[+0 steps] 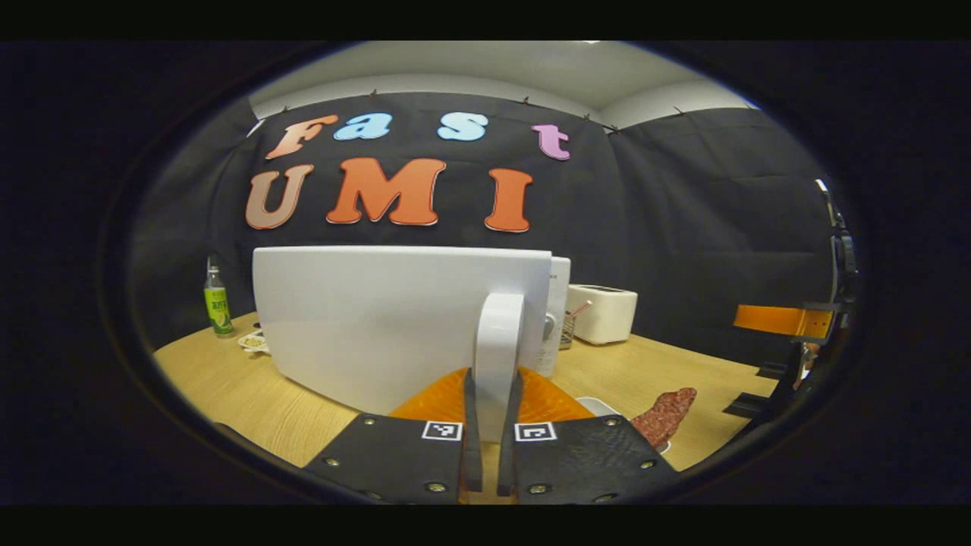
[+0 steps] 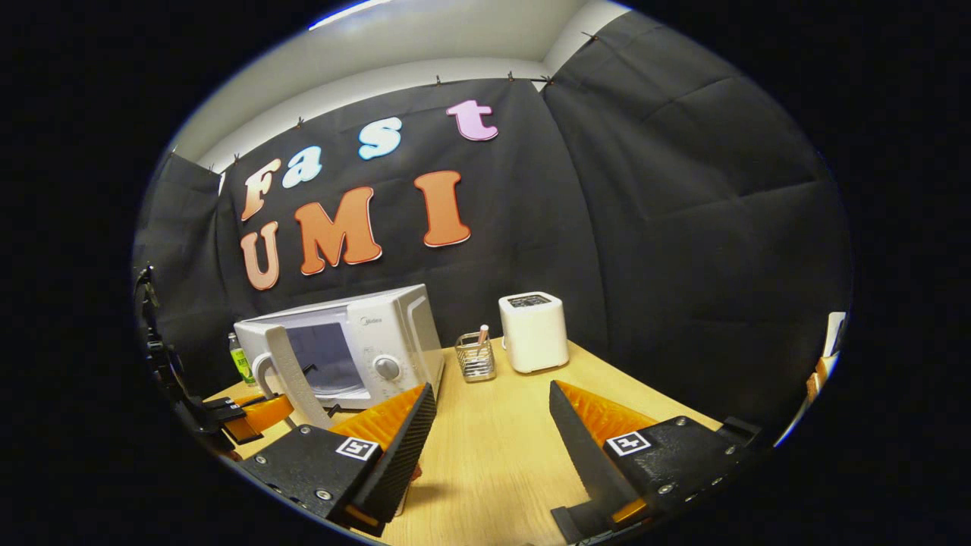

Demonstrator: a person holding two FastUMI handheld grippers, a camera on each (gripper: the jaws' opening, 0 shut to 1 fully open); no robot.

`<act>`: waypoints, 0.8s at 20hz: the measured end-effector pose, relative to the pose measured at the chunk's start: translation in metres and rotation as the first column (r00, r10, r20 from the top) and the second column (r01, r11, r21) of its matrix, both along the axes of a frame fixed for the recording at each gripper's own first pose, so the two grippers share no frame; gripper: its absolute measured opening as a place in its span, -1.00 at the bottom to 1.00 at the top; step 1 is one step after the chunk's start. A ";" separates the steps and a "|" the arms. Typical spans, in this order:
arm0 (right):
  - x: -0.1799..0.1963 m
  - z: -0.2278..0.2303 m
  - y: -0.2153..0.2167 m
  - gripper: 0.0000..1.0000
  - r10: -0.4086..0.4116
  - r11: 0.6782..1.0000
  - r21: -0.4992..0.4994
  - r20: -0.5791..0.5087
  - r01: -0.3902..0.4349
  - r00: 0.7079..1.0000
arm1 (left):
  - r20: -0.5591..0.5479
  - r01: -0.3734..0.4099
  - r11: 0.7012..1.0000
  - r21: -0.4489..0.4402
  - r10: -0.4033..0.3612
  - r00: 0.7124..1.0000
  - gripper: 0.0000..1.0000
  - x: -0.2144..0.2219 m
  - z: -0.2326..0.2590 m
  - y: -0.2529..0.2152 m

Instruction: Open the microwave oven with the left hand, put the food in, and close the microwave oven.

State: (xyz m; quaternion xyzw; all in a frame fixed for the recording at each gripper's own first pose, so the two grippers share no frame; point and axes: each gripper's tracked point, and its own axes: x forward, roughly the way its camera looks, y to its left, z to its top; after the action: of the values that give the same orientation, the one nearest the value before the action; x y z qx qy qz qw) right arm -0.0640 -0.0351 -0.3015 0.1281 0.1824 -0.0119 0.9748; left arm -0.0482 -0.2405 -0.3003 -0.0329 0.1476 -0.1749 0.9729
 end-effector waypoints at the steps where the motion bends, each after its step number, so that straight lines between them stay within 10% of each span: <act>1: -0.002 -0.003 0.008 0.87 0.015 1.000 -0.002 -0.009 -0.015 1.000 | 0.005 0.001 1.000 -0.003 -0.001 1.000 -0.79 -0.008 0.002 0.008; 16: -0.020 -0.058 0.091 0.88 0.118 0.993 0.013 -0.204 -0.118 0.972 | 0.073 -0.239 0.969 0.068 0.234 0.969 -0.22 -0.101 0.030 0.201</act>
State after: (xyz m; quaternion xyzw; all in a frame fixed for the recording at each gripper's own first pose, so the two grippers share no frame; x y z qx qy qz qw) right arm -0.0837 0.0556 -0.3594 0.1153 0.2888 0.0330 0.9498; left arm -0.1491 -0.0391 -0.2701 -0.0072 0.1176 -0.0527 0.9916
